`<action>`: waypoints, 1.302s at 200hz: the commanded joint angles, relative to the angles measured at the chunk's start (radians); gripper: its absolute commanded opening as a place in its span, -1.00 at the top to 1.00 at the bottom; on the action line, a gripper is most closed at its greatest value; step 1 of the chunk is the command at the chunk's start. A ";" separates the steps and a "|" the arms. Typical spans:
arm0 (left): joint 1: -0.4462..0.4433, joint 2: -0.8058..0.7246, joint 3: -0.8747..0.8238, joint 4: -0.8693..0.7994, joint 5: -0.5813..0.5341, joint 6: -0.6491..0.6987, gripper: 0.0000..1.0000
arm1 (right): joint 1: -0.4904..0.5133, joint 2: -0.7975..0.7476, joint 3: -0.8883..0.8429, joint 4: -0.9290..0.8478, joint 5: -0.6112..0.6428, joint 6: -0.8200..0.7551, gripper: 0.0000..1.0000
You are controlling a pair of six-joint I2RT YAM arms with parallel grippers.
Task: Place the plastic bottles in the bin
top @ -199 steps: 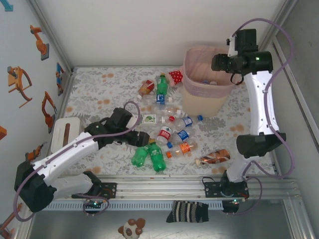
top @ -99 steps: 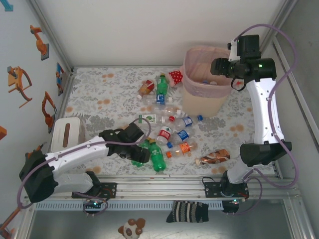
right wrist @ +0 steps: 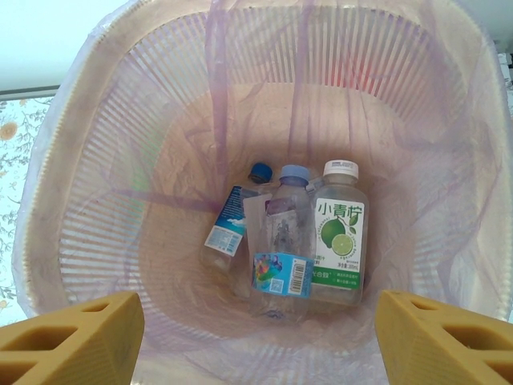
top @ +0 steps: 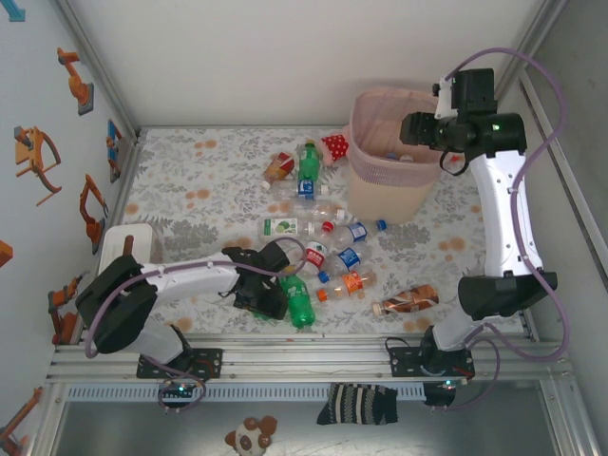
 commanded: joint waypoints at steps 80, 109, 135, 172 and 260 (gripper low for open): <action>-0.001 -0.045 0.006 -0.032 -0.044 -0.002 -0.27 | -0.006 -0.051 -0.003 0.006 -0.007 0.025 -0.50; 0.006 -0.096 0.013 -0.061 -0.071 -0.001 -0.21 | -0.006 -0.063 -0.002 0.005 -0.015 0.029 -0.50; 0.028 -0.159 0.015 -0.066 -0.076 0.001 -0.18 | -0.006 -0.076 -0.003 0.005 -0.031 0.031 -0.50; 0.085 -0.278 0.033 -0.028 -0.043 0.023 -0.13 | -0.006 -0.105 -0.031 0.033 -0.125 0.046 -0.50; 0.132 -0.454 0.088 0.422 0.195 0.192 -0.07 | 0.021 -0.297 -0.350 0.447 -0.505 0.162 -0.48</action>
